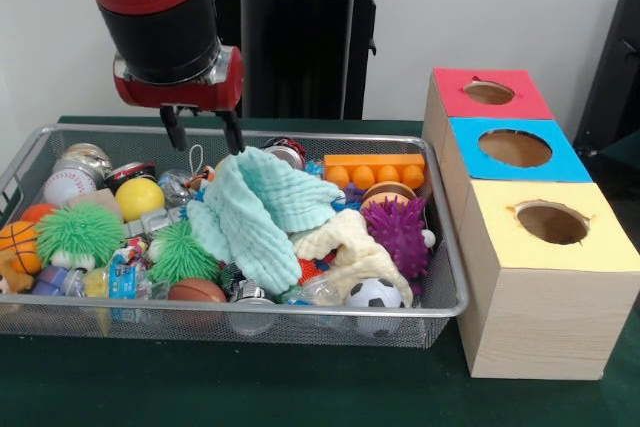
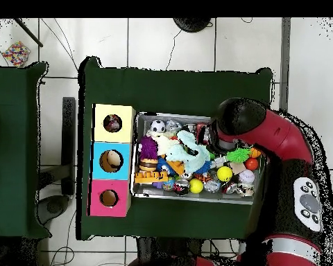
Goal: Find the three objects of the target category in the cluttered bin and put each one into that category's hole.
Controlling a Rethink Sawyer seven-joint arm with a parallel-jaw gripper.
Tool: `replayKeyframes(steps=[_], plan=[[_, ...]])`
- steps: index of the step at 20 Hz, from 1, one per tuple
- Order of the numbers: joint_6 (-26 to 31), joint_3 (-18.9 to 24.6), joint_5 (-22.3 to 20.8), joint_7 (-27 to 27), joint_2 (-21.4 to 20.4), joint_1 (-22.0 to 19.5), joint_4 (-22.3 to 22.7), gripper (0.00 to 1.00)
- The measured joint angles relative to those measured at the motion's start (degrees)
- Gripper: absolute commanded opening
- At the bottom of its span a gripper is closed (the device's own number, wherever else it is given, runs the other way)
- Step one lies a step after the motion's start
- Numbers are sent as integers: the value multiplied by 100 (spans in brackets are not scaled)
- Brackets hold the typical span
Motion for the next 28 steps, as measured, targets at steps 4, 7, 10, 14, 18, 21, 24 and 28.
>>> replayKeyframes(steps=[4, 7, 10, 14, 18, 21, 24, 28], plan=[[-144, 96, 198, 0, 1, -107, 216, 100], [-272, 170, 314, 0, 9, -159, 357, 100], [-422, 250, 383, 0, 36, -186, 475, 100], [-557, 342, 423, 0, 91, -208, 518, 100], [-675, 456, 457, 0, 179, -256, 599, 100], [-725, 495, 454, 0, 294, -267, 651, 100], [-726, 481, 444, 0, 431, -236, 653, 100], [-726, 382, 353, 0, 599, -108, 628, 100]])
